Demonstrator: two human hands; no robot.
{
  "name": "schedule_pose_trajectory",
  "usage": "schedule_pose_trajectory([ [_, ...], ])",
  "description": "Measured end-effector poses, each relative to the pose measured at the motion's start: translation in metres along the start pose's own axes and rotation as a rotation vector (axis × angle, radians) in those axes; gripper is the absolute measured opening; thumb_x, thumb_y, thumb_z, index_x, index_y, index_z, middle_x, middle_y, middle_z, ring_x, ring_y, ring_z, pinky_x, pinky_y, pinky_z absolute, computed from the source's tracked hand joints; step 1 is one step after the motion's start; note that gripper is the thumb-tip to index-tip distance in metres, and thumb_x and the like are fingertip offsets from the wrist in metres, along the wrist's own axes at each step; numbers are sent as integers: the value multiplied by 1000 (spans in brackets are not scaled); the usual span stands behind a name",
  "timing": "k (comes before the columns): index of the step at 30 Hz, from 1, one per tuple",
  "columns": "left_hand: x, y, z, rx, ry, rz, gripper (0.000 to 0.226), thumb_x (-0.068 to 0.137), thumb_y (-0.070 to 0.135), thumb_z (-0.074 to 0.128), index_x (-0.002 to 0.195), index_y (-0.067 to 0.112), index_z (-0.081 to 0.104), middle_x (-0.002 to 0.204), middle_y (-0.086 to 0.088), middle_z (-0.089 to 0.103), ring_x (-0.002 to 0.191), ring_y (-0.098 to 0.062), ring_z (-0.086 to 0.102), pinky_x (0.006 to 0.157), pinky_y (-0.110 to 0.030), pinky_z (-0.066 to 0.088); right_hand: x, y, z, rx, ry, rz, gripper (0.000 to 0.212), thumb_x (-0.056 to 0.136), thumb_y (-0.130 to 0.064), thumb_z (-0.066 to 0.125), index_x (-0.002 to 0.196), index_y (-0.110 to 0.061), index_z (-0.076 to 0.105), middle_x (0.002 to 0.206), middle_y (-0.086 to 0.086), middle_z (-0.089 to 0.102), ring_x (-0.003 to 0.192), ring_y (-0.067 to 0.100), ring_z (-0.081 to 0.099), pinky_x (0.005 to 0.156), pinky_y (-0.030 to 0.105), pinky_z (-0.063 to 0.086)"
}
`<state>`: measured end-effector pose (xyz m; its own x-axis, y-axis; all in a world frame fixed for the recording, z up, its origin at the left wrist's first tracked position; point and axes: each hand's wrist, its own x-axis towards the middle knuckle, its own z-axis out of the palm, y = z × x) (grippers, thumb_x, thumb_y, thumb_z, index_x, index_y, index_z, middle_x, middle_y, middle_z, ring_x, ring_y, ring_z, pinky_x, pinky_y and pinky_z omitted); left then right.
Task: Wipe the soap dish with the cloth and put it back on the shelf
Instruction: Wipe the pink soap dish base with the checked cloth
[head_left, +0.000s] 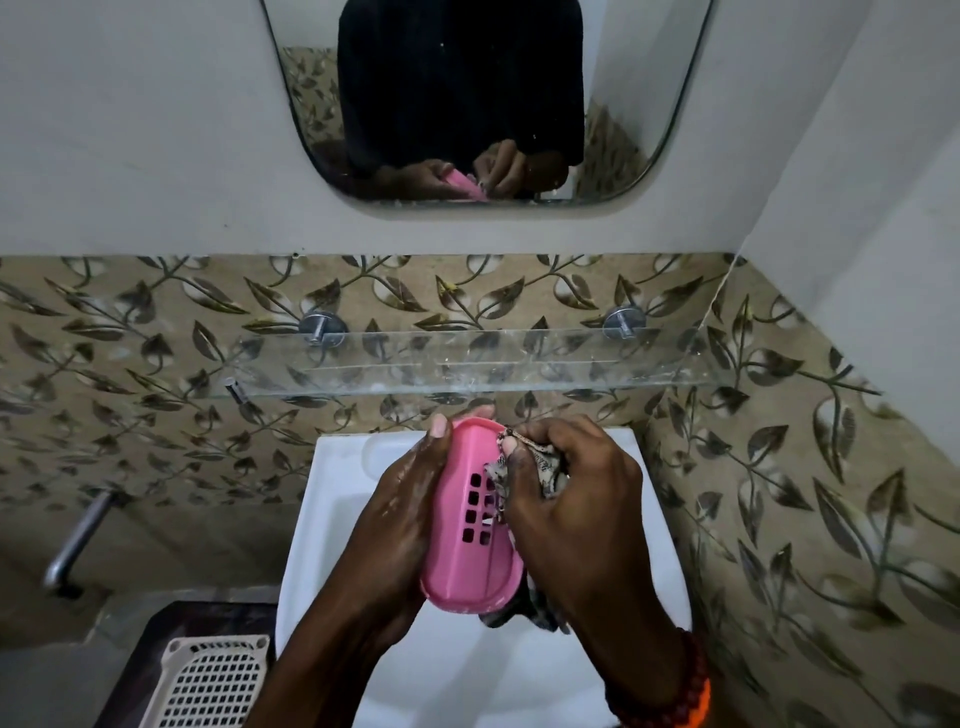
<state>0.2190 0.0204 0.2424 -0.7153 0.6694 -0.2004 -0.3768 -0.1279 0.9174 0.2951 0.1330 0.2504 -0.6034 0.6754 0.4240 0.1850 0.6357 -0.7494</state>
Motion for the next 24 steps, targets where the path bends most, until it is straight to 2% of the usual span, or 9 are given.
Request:
schedule_pose_trajectory([
  [3, 0, -2, -7, 9, 43, 49, 47, 86, 56, 43, 110, 35, 77, 102, -8, 81, 91, -27, 78, 72, -41, 65, -13, 1, -4, 9, -77, 46, 6, 92, -18, 65, 87, -17, 69, 86, -7, 63, 77, 9, 63, 69, 26, 54],
  [6, 0, 6, -8, -74, 39, 88, 48, 86, 51, 40, 117, 26, 68, 91, -6, 82, 80, -22, 80, 62, -37, 65, -39, 0, 0, 100, -217, 131, 8, 92, -28, 61, 85, -26, 64, 85, -9, 60, 74, 18, 68, 64, 38, 61],
  [8, 1, 11, -8, -125, 19, 69, 48, 86, 51, 39, 115, 25, 67, 91, -8, 82, 78, -24, 80, 61, -38, 65, -50, -3, 2, 97, -190, 88, 6, 89, -25, 62, 83, -25, 64, 85, -9, 58, 76, 13, 66, 67, 31, 60],
  [11, 0, 6, -8, -183, 33, -19, 57, 85, 57, 43, 121, 21, 68, 103, -15, 80, 88, -31, 79, 67, -47, 65, -38, -5, -1, -44, -58, -72, 6, 91, -12, 65, 87, -16, 64, 85, -4, 56, 73, 6, 56, 65, 12, 47],
  [13, -3, 1, -3, -204, 21, -74, 64, 82, 59, 48, 128, 18, 67, 112, -18, 77, 96, -35, 77, 74, -52, 64, -22, -6, -5, -84, 10, -127, 4, 92, -7, 66, 90, -10, 65, 86, 1, 56, 72, 8, 52, 64, 14, 44],
  [15, -6, -2, 2, -197, 21, -78, 60, 82, 56, 49, 122, 18, 72, 108, -19, 78, 91, -33, 78, 72, -48, 65, -8, -7, -4, -126, 56, -174, 2, 92, -4, 65, 92, -6, 66, 88, 4, 57, 70, 9, 50, 64, 13, 40],
  [19, -8, 0, 4, -131, 76, -28, 65, 77, 64, 54, 124, 23, 72, 117, -20, 75, 103, -37, 74, 86, -53, 60, -9, -10, -5, -104, 28, -196, 4, 94, -6, 61, 94, -7, 65, 91, 3, 55, 70, 6, 49, 64, 10, 41],
  [22, -8, 2, -4, -174, 104, -31, 70, 75, 65, 52, 125, 18, 69, 114, -19, 77, 98, -35, 76, 75, -49, 64, -33, -14, -9, -74, -34, -178, 6, 95, -11, 60, 92, -13, 65, 90, -1, 53, 71, 6, 53, 62, 19, 47],
  [24, -11, 4, -5, -174, 57, -35, 66, 80, 62, 48, 124, 18, 69, 111, -18, 78, 95, -33, 77, 73, -49, 64, -38, -13, -11, -64, -34, -212, 7, 95, -9, 59, 92, -10, 66, 88, 0, 53, 69, 6, 52, 60, 17, 47],
])
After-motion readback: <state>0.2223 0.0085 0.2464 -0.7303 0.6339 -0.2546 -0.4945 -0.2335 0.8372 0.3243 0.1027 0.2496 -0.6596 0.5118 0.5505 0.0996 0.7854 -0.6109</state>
